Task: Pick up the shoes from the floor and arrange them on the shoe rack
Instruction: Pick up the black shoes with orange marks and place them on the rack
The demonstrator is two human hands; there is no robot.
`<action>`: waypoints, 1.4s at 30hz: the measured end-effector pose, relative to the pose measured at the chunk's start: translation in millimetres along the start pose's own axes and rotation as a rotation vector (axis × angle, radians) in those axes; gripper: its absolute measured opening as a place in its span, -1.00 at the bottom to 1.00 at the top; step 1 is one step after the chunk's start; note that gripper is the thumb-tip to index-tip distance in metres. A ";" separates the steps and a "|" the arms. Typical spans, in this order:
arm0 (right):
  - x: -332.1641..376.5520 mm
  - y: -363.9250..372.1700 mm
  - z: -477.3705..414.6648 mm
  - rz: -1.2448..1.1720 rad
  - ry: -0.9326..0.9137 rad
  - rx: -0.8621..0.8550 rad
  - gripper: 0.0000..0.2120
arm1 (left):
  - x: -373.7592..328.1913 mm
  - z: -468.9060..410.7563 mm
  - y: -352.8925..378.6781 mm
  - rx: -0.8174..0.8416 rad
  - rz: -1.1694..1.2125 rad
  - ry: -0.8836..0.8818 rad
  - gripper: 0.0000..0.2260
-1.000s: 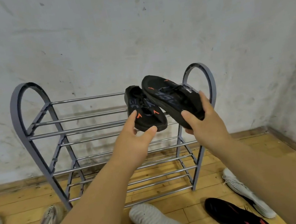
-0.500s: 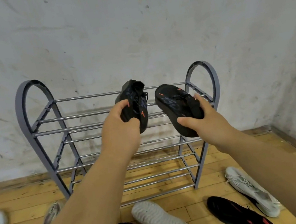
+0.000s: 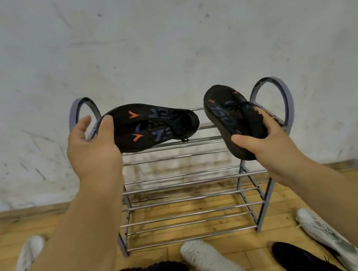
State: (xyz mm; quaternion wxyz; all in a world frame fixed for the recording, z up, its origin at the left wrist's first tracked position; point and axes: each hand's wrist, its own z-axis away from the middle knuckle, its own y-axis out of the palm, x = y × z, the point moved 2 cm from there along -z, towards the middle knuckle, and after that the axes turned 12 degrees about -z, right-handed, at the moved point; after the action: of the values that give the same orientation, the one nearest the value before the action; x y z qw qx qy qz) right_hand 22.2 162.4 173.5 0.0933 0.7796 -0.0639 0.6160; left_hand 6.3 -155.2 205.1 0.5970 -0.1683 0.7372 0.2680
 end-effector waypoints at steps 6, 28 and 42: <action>10.2 19.7 10.3 -0.010 -0.057 0.050 -0.39 | -6.7 0.4 -4.9 0.076 0.102 -0.037 -0.77; 31.3 39.0 31.7 0.009 -0.093 0.223 -0.28 | -9.9 44.2 18.1 0.669 -0.036 -0.069 -0.50; 33.7 40.6 36.9 -0.099 0.112 0.431 -0.25 | 7.8 52.7 34.6 0.682 0.068 -0.216 -0.59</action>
State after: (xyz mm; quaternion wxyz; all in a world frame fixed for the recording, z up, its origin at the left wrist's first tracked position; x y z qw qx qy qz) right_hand 56.3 115.1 200.7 -0.0418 0.7482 0.1127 0.6526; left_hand 26.5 -95.5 196.8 0.6840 0.0947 0.7221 0.0425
